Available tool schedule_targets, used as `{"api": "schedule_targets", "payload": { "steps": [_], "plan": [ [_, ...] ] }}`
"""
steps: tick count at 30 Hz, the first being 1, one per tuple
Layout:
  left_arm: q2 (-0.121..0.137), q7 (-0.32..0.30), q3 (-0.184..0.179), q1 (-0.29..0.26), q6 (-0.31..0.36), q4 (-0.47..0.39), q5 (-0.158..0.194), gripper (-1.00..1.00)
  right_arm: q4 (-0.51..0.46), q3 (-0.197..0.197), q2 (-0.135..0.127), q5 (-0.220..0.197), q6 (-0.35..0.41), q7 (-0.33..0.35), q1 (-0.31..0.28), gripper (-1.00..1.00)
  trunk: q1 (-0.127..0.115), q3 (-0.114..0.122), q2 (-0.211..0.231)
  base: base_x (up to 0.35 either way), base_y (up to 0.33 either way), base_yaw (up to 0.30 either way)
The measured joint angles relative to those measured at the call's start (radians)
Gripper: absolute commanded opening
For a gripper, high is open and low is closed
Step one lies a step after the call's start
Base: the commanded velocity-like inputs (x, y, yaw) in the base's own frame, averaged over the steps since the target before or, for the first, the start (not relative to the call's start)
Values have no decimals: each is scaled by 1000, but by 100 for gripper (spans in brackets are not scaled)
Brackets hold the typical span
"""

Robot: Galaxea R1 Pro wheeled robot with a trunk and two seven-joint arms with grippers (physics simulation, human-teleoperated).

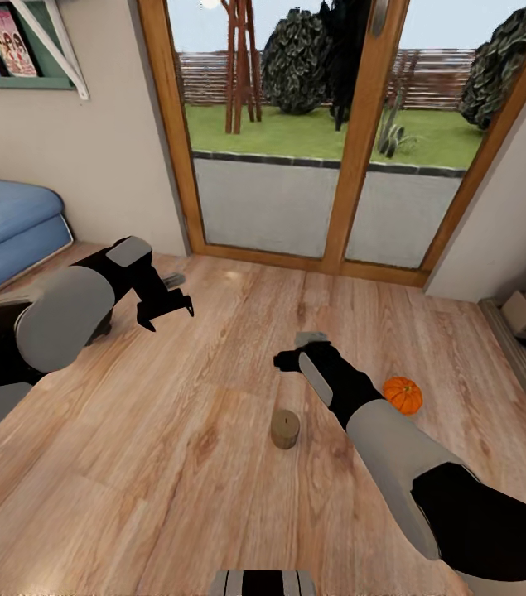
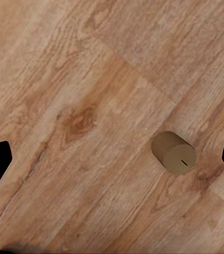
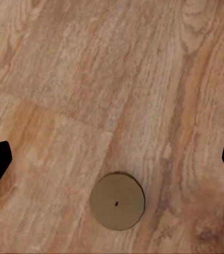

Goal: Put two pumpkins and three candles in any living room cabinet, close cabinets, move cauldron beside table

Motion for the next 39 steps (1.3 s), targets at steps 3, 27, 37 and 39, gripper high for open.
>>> {"api": "schedule_targets", "payload": {
  "steps": [3,27,37,39],
  "plan": [
    [-1,0,0,0,0,0,0,100,-65,1,0,9,23,-28,0,100,1,-12,-1,0,0,0],
    [-2,0,0,1,0,0,0,100,-159,80,0,9,106,-56,-1,100,12,-104,-6,0,0,0],
    [-3,0,0,1,-1,0,0,100,-165,101,0,-17,107,-56,-1,100,17,-147,-9,0,0,18],
    [-3,0,0,1,-1,0,0,100,-165,100,0,-18,107,-55,-1,100,18,-156,-9,0,0,48]
  ]
}}
